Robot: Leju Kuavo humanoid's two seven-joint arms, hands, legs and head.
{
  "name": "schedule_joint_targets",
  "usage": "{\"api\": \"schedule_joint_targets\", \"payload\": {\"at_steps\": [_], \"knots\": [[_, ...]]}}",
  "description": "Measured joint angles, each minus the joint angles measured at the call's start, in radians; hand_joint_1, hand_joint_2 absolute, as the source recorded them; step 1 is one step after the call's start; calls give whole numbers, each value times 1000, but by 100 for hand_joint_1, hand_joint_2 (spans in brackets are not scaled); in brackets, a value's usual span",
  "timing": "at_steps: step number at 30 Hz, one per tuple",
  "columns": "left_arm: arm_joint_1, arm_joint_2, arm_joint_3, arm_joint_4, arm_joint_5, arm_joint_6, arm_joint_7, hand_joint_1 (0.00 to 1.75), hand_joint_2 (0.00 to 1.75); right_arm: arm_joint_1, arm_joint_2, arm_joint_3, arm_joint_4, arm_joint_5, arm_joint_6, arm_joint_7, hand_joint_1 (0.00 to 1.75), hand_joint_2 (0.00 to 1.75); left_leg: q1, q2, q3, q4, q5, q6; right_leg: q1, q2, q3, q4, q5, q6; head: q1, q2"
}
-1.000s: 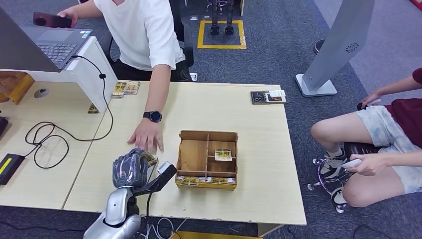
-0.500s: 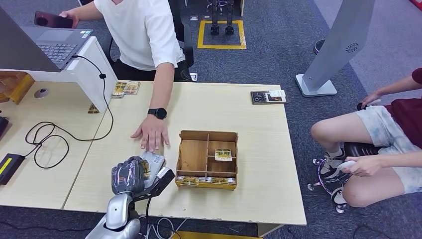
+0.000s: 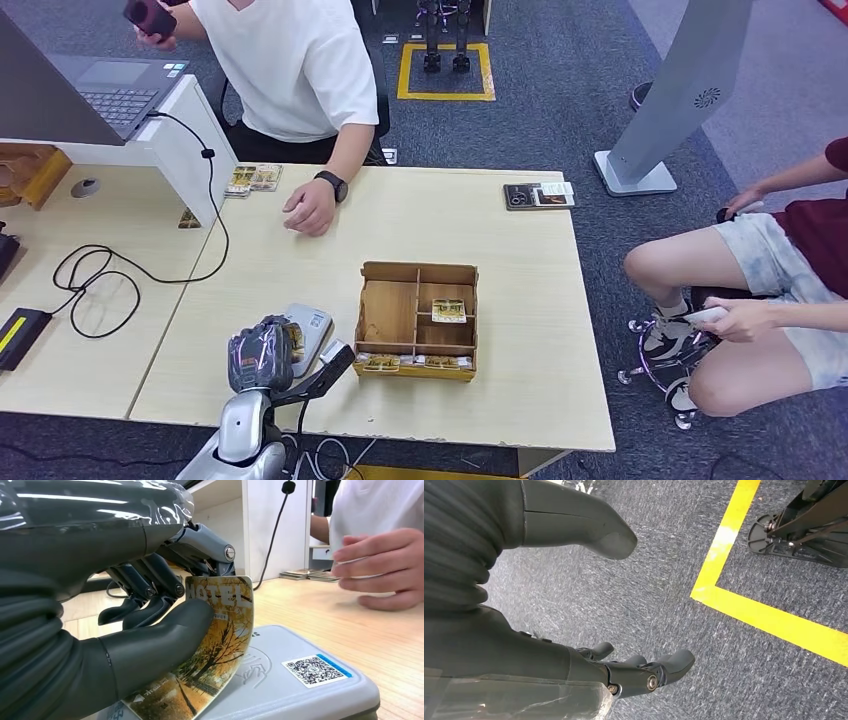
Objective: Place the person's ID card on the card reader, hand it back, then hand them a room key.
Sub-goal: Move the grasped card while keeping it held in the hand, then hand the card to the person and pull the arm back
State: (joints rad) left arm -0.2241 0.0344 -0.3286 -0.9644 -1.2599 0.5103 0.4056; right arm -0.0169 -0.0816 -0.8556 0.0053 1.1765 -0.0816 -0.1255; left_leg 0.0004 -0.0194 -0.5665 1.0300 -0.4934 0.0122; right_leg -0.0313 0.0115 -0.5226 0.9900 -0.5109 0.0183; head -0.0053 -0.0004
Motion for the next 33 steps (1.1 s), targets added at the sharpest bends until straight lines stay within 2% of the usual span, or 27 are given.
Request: {"api": "schedule_joint_targets", "payload": {"at_steps": [3,7,13,18,24,33], "knots": [[1,-4,4,-1,34,22,-31,175,175,0,0,2,0,-3,0,0,0,175,0,0,0,0,0,0,0,0,0,0,0,0,0,0],[8,-12,9,-35,141,66,-118,175,175,2,0,2,0,-12,-2,-1,0,175,0,0,0,0,0,0,0,0,0,0,0,0,0,0],[6,-29,9,-190,309,88,-248,175,175,8,0,2,0,-33,-6,-5,0,175,0,0,-1,0,0,0,0,0,-1,0,0,0,0,0],[-8,-40,2,-308,413,91,-323,175,175,13,0,2,0,-39,-5,-11,0,175,0,0,-1,0,0,0,0,0,-2,0,0,0,0,0],[-44,-44,-28,-366,474,84,-358,175,175,13,0,5,0,-39,2,-18,0,175,0,0,-1,0,0,0,0,1,-2,0,0,0,0,0],[-135,-44,-73,-358,477,80,-357,175,175,9,0,18,0,-31,10,-19,0,175,0,0,-2,1,0,0,0,1,-2,0,0,0,0,0]]}}
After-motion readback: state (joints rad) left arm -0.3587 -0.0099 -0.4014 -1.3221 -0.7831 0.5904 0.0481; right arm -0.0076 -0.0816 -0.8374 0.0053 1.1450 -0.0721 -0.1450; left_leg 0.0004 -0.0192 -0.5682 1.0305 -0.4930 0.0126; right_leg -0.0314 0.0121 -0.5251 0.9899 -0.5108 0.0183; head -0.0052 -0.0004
